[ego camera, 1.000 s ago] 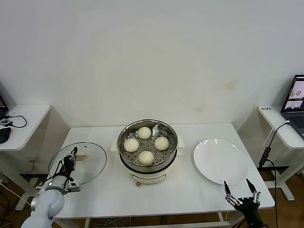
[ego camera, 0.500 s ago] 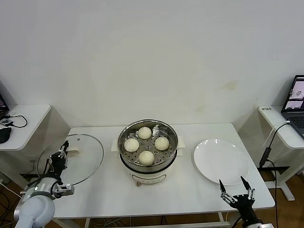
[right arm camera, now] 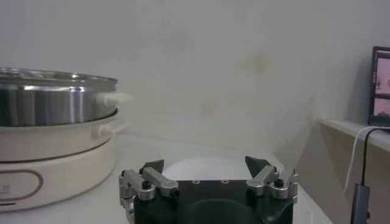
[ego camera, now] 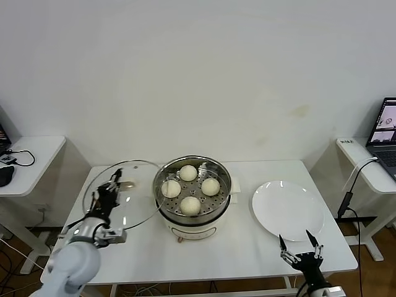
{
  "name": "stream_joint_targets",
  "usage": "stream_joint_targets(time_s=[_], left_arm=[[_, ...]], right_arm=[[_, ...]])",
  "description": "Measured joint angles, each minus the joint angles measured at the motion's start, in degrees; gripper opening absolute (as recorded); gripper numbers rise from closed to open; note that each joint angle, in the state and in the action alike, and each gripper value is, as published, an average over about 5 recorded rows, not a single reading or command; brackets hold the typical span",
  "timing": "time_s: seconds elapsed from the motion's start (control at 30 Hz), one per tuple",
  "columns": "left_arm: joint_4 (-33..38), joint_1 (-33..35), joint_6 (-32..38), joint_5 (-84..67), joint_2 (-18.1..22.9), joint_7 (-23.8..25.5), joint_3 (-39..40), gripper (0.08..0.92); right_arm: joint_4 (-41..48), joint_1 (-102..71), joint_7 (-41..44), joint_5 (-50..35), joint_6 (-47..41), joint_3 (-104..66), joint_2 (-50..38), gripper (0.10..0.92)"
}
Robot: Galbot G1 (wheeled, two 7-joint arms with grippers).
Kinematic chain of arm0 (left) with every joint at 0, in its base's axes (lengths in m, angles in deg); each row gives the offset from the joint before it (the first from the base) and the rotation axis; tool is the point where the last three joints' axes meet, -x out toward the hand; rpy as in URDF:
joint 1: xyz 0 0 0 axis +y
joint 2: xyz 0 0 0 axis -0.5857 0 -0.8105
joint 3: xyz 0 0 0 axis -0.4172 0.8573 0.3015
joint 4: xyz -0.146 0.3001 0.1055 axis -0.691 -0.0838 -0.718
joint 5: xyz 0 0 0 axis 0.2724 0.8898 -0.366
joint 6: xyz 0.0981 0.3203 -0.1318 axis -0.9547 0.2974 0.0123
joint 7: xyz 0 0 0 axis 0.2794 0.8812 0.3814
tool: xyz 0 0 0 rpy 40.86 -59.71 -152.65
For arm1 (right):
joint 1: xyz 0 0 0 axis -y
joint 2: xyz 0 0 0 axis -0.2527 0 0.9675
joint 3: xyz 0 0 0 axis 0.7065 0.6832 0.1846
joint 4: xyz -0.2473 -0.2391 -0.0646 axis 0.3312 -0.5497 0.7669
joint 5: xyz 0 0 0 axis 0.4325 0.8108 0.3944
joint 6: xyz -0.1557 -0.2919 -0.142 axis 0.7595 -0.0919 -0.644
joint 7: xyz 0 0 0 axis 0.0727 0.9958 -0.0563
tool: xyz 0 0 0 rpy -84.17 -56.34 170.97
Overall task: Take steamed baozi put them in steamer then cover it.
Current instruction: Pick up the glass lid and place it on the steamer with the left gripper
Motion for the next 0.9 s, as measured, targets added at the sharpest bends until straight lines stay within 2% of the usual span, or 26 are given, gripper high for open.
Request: stream_joint_targets(time_s=[0.4,0.9], left_arm=[[-2.3,-12.5,-6.1,4.4,4.3,5.1,12.3,0.149],[-7.2,-19.5,-9.9,15.8,14.1,11.7,20.7,0.149]], right_arm=[[1.5,1.1,-0.4,4.7,0.1,1.1,1.8,0.823],[3.0,1.9,-1.3,10.0,0.1,2.7,4.0,0.823]])
